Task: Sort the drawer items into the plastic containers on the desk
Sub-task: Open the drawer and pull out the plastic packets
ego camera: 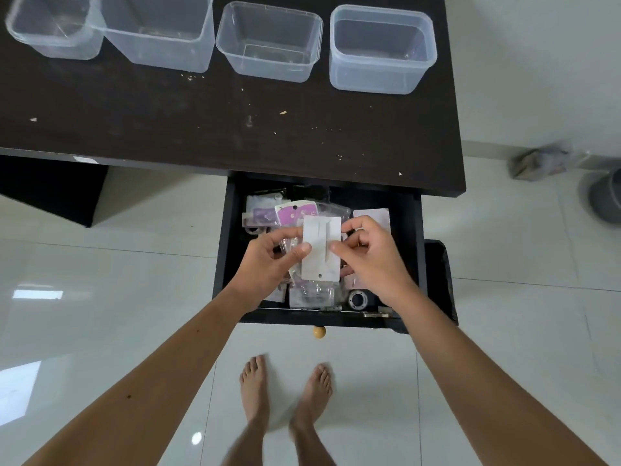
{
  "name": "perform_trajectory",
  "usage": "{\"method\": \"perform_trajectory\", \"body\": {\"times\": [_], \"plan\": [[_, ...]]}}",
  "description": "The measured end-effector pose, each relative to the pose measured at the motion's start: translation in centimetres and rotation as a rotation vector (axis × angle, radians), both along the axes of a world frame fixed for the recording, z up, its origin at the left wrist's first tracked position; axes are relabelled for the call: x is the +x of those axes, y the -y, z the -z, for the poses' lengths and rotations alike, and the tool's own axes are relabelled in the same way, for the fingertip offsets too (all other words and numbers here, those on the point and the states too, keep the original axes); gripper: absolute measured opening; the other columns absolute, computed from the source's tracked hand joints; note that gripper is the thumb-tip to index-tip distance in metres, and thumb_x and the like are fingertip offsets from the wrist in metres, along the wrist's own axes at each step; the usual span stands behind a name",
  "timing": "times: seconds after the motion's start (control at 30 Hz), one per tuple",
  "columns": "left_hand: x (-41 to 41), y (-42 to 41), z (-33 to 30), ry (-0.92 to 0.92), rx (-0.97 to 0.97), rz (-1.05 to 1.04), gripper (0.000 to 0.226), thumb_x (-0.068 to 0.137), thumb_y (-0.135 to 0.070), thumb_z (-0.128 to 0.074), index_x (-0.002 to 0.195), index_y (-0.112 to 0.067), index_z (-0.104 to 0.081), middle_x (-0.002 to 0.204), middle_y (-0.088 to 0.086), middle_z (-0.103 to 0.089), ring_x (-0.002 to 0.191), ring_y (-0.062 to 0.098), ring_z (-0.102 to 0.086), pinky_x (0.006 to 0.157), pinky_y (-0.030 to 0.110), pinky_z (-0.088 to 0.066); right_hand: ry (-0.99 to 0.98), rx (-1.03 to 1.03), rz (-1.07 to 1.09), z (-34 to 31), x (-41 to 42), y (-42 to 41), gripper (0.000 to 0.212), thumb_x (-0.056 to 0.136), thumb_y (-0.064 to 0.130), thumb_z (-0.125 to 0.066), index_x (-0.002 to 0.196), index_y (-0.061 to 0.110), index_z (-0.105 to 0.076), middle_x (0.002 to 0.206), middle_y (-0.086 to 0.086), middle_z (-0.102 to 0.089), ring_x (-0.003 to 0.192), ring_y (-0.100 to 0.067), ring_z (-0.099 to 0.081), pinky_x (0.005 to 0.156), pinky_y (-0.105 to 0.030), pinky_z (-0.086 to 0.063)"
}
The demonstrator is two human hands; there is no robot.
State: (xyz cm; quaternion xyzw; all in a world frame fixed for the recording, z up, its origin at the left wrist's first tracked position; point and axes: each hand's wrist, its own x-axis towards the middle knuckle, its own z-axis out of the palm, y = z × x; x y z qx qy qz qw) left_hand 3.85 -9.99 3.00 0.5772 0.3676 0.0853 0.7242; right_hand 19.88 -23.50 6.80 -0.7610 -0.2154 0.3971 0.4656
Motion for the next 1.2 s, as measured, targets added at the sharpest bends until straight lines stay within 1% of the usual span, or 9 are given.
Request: {"method": "perform_trajectory", "body": {"times": [0.1,0.2,0.4,0.5,0.6,0.7,0.9,1.07,1.2], "plan": [[-0.1,-0.3,0.0,-0.030,0.052,-0.062,0.036,0.087,-0.012,-0.082,0.121,-0.016,-0.071,0.132,0.000,-0.072,0.103,0.026,-0.078,0.087,0.046,-0.066,0.085,-0.037,-0.025,1.1,-0.3,-0.4,0.021,0.093,0.024,-0.080,0.108,0.020,-0.067,0.086,-0.012,-0.072,0.074,-0.022,-0.074,0.068,-0.035,-0.066],[-0.9,-1.7,0.2,-0.033,0.127,-0.108,0.038,0.094,-0.004,-0.074,0.125,-0.023,-0.064,0.133,0.003,-0.069,0.103,0.024,-0.078,0.080,0.043,-0.067,0.288,-0.087,-0.139,2.7,0.8,0.3,0.016,0.093,0.029,-0.079,0.107,0.027,-0.072,0.093,0.001,-0.072,0.083,-0.015,-0.067,0.076,-0.027,-0.058],[-2.6,-3.5,0.6,-0.025,0.236,-0.067,0.082,0.099,0.003,-0.065,0.148,-0.058,-0.040,0.152,0.002,-0.054,0.121,0.030,-0.066,0.081,0.040,-0.067,0.528,-0.385,-0.574,5.6,0.3,1.4,0.059,0.088,0.039,-0.083,0.142,0.036,-0.062,0.127,0.007,-0.057,0.127,-0.021,-0.050,0.107,-0.044,-0.047],[-2.9,-3.3,0.8,-0.079,0.274,-0.030,0.057,0.104,0.000,-0.059,0.139,-0.045,-0.059,0.144,0.000,-0.059,0.097,0.033,-0.071,0.064,0.030,-0.064,0.579,-0.451,-0.643,6.3,-0.1,1.5,0.066,0.085,0.045,-0.084,0.146,0.043,-0.057,0.114,0.006,-0.039,0.123,-0.020,-0.046,0.101,-0.040,-0.049],[-3.1,-3.1,1.1,-0.124,0.336,-0.016,0.044,0.104,-0.002,-0.059,0.136,-0.032,-0.065,0.143,-0.007,-0.062,0.055,0.010,-0.055,0.049,0.019,-0.051,0.616,-0.458,-0.628,6.5,0.1,1.4,0.057,0.079,0.047,-0.088,0.131,0.040,-0.067,0.114,0.004,-0.036,0.119,-0.020,-0.044,0.098,-0.039,-0.051],[-3.3,-3.1,1.4,-0.131,0.354,-0.012,0.042,0.104,-0.004,-0.060,0.137,-0.030,-0.064,0.141,-0.011,-0.063,0.046,0.007,-0.045,0.047,0.021,-0.048,0.682,-0.453,-0.626,6.7,0.2,1.4,0.058,0.072,0.046,-0.093,0.124,0.036,-0.068,0.131,0.001,-0.036,0.128,-0.024,-0.038,0.108,-0.042,-0.044],[-3.5,-2.9,2.2,-0.135,0.365,0.006,0.041,0.103,-0.006,-0.063,0.132,-0.035,-0.066,0.136,-0.015,-0.066,0.054,0.021,-0.050,0.052,0.027,-0.053,0.692,-0.512,-0.599,6.9,0.2,1.7,0.109,0.069,0.045,-0.092,0.158,0.041,-0.029,0.135,0.002,-0.054,0.123,-0.025,-0.039,0.101,-0.041,-0.034],[-3.5,-2.8,2.5,-0.153,0.338,0.014,0.041,0.102,-0.008,-0.064,0.129,-0.040,-0.066,0.134,-0.023,-0.065,0.073,0.037,-0.061,0.070,0.043,-0.061,0.662,-0.483,-0.633,7.1,0.5,1.7,0.056,0.077,0.055,-0.086,0.127,0.041,-0.065,0.110,0.014,-0.052,0.115,-0.020,-0.037,0.097,-0.039,-0.033],[-3.5,-2.9,2.5,-0.174,0.305,0.012,0.043,0.103,-0.009,-0.064,0.128,-0.044,-0.066,0.120,-0.030,-0.067,0.099,0.052,-0.066,0.078,0.062,-0.062,0.490,-0.414,-0.581,7.6,0.4,1.8,0.065,0.085,0.036,-0.086,0.143,0.028,-0.058,0.125,0.006,-0.053,0.125,-0.020,-0.042,0.108,-0.041,-0.042]]}}
